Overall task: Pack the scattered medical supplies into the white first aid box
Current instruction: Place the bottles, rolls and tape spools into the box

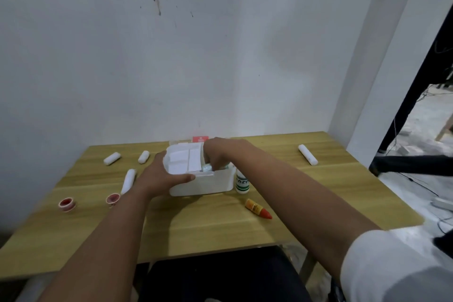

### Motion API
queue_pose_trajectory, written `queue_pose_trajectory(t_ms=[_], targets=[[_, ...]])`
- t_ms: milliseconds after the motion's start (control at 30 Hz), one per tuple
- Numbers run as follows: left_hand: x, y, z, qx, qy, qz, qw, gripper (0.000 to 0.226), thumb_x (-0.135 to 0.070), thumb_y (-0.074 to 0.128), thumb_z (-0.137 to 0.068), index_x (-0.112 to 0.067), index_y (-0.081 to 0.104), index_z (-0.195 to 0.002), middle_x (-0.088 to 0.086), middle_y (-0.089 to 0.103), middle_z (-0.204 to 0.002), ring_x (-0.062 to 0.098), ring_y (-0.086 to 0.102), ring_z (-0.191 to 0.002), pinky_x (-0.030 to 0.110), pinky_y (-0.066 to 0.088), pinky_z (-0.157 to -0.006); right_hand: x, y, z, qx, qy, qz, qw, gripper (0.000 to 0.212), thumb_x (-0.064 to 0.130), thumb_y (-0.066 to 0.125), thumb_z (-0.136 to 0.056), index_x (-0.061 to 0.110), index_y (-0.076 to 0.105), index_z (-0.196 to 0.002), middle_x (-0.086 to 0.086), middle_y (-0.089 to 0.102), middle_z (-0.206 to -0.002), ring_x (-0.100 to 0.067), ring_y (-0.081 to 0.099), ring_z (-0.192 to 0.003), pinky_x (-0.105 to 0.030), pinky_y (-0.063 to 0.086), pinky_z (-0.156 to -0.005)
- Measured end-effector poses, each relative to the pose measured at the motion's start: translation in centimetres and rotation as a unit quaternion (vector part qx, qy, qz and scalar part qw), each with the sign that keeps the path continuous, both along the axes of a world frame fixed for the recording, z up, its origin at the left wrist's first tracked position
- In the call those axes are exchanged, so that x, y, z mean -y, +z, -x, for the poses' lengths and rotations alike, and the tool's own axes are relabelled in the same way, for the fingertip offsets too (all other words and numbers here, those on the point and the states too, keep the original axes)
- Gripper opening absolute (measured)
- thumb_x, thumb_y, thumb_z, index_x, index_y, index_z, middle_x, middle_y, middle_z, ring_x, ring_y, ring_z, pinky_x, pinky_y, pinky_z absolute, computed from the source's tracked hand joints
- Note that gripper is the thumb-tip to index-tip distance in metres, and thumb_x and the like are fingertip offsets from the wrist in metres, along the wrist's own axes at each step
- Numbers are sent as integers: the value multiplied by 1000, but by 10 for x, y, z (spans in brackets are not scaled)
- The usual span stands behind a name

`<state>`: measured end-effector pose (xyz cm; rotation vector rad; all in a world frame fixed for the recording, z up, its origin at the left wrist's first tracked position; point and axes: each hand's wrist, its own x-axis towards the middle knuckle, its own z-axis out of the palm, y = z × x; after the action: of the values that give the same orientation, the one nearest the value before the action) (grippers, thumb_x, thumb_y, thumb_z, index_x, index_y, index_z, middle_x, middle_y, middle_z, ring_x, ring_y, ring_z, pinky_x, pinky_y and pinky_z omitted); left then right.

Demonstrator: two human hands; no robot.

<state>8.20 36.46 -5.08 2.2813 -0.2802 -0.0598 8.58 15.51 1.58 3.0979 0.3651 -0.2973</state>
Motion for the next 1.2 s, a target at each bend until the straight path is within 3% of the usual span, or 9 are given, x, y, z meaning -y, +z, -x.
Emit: queue_pose_trajectory(t_ms=[67,200,400,500,667,800,900,1033,1200], targets=[[-1,-1,-1,1,1,2,1000,117,-66,88,-53,-32,33,-151,-5,48,-147,18,52,-114,46,59,-84,0,-4,-2,-10,-28,-64,997,13,10,80,-83,7,73,-94,-6,72,-95,-24,69,-81,-31,58,-66],[-1,-2,-2,-1,4,-3,1000,119,-67,88,-53,-32,32,-152,-4,48,-148,16,49,-112,45,59,-83,4,-12,-4,16,-72,-86,994,25,19,87,-76,6,74,-93,-8,74,-89,-19,67,-65,-39,64,-74],[2,-3,-3,10,2,8,1000,110,-57,90,-61,-31,32,-152,-2,46,-150,16,47,-111,47,58,-87,0,-20,-5,-16,-89,-127,988,23,17,76,-84,5,74,-103,-11,73,-103,-27,70,-95,-36,60,-79],[1,-3,-3,-2,1,4,1000,113,-59,89,-61,-31,30,-153,-1,44,-152,21,50,-120,48,58,-87,7,-8,0,-26,-103,-211,972,21,12,82,-83,0,75,-99,-15,77,-96,-28,76,-87,-41,65,-78],[2,-1,-1,-6,-2,17,1000,110,-56,90,-62,-31,32,-152,-2,46,-149,16,47,-113,47,58,-85,57,16,0,123,-153,-339,920,9,3,71,-89,3,76,-96,-15,77,-88,-23,78,-73,-37,66,-67],[3,2,2,-2,-2,20,1000,105,-52,90,-64,-32,34,-151,-2,48,-148,16,47,-111,46,58,-85,115,8,-1,199,-211,-255,923,20,3,64,-90,9,80,-98,-6,78,-101,-22,72,-95,-32,58,-85],[3,4,5,-4,-7,30,1000,103,-52,90,-64,-33,36,-150,-4,50,-145,16,50,-112,45,58,-85,153,-19,1,144,-271,-177,935,24,6,62,-87,8,77,-106,-8,76,-107,-25,70,-102,-35,58,-89],[4,7,8,-3,-10,33,999,100,-52,90,-65,-34,37,-148,-6,51,-142,17,50,-112,45,58,-84,177,-53,14,21,-302,-96,948,26,16,73,-81,9,74,-106,-8,76,-101,-24,72,-93,-39,61,-86],[5,8,10,5,-11,32,999,97,-48,90,-67,-33,38,-148,-5,50,-142,16,49,-111,45,58,-84,184,-68,25,21,-314,-120,942,18,20,81,-72,16,79,-89,-2,75,-77,-19,73,-73,-36,64,-75]])
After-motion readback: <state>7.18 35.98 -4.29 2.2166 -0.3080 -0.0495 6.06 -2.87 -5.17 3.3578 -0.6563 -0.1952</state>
